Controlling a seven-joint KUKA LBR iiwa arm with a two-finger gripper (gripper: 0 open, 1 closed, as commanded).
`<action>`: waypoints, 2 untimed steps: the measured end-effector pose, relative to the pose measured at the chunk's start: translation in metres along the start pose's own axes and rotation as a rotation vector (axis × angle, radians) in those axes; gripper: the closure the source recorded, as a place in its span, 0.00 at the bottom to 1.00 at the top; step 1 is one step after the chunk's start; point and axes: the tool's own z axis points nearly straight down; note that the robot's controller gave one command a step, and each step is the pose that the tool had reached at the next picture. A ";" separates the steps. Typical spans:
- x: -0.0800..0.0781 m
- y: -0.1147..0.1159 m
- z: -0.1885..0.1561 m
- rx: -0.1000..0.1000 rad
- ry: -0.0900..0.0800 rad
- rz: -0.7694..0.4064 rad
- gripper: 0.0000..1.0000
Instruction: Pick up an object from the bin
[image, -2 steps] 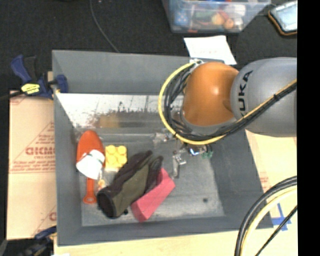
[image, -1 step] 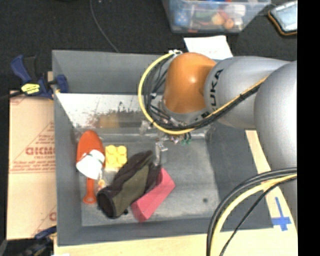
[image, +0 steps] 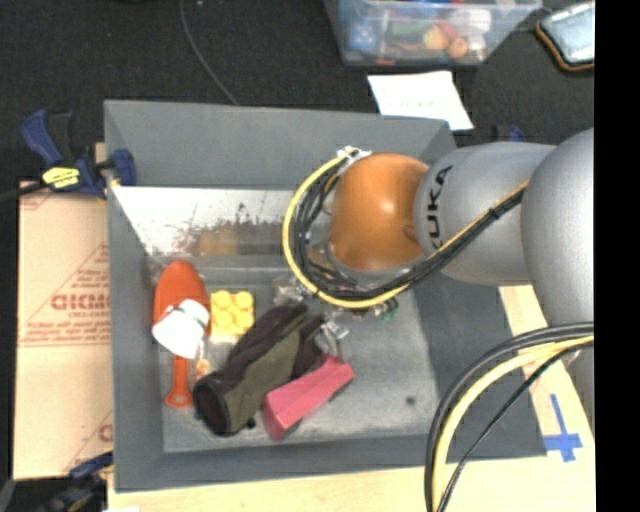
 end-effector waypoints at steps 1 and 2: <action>-0.030 0.015 0.000 0.000 -0.002 0.358 1.00; -0.030 0.015 0.000 0.000 -0.002 0.359 1.00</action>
Offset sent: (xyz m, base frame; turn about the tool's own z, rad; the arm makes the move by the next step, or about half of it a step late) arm 0.0000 0.0000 0.0000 0.0000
